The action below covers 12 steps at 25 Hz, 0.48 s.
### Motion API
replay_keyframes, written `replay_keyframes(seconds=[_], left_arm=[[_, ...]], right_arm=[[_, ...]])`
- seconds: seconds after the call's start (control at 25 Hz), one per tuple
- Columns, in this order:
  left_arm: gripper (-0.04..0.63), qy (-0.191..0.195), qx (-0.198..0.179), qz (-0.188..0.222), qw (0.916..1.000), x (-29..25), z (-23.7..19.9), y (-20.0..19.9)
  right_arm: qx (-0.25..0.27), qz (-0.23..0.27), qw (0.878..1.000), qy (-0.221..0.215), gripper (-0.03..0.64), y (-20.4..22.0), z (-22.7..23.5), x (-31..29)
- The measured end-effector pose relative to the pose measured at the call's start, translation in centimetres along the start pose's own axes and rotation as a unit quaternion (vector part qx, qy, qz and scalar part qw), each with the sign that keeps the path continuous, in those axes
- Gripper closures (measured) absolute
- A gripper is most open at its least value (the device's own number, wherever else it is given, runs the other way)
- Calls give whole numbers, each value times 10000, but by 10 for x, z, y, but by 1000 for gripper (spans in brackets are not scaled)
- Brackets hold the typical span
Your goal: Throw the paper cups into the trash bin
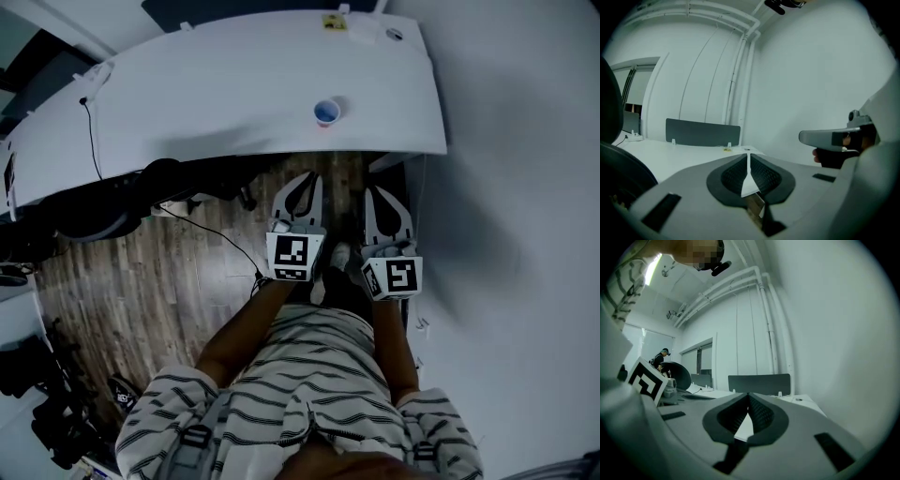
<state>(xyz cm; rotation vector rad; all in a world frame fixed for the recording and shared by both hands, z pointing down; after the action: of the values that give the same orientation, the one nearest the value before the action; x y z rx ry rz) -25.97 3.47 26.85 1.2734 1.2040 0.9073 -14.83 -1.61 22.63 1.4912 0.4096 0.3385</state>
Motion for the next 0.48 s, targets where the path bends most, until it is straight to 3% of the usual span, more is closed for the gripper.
replay_keyframes(seconds=[0.48], left_arm=[[569, -312, -73, -86, 9995, -56, -6, 31]], right_arm=[[-144, -196, 9997, -81, 607, 36, 37, -10]])
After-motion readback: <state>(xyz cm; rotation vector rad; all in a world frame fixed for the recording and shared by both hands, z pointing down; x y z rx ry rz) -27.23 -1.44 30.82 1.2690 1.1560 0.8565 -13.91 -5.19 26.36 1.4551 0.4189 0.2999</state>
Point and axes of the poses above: the fingertips, and each gripper's own axes: x backward along the fingers, z to its right, y out of its underside, the point moved 3 cm from there along x, backward along the fingers, and after that the axes turned 3 degrees about z, right-handed, at the moved point
